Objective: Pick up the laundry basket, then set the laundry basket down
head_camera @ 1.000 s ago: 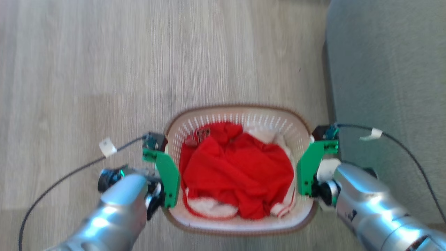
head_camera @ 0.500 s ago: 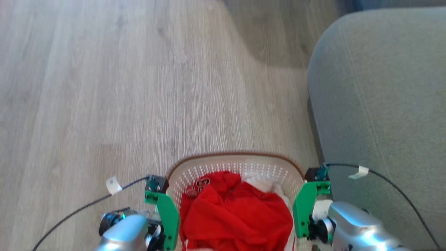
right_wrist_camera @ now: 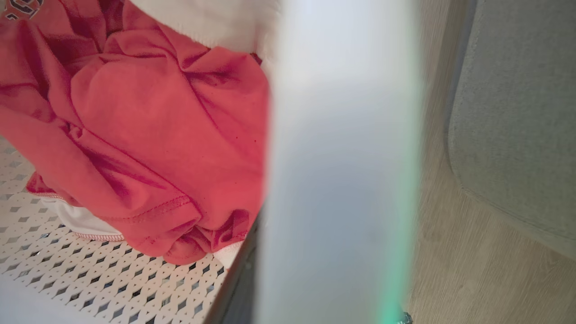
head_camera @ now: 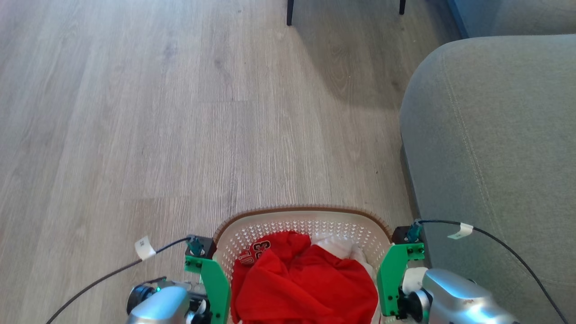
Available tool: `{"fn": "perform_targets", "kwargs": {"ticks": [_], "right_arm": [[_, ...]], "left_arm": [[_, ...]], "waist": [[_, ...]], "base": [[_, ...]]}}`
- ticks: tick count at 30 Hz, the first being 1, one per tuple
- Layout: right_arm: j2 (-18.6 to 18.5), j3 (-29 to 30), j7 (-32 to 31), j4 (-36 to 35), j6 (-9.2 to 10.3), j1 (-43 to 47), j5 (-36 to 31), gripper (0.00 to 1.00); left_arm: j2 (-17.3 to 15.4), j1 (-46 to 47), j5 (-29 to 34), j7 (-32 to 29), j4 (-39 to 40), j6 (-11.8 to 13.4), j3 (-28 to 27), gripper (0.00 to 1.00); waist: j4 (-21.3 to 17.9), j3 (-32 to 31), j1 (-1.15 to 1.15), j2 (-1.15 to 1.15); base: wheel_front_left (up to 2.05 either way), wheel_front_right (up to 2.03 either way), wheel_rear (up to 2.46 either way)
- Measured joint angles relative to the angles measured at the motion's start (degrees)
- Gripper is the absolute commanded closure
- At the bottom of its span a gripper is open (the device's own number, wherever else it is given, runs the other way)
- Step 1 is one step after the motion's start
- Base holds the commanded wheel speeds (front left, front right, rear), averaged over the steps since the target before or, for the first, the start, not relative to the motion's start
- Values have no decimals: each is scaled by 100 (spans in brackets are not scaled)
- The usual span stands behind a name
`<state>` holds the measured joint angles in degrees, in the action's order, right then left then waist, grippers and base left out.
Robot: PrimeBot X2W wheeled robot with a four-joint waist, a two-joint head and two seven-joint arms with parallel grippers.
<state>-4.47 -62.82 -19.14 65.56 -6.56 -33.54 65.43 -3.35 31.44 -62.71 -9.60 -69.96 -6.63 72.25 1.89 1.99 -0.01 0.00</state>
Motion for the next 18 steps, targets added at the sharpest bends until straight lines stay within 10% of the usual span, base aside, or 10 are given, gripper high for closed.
{"fn": "perform_targets", "kwargs": {"ticks": [18], "right_arm": [[0,-292,42,40,0,1,291,100]], "left_arm": [[-1,-62,-1,-25,10,1,54,100]], "waist": [[-4,3,0,0]], "base": [[0,0,0]]}}
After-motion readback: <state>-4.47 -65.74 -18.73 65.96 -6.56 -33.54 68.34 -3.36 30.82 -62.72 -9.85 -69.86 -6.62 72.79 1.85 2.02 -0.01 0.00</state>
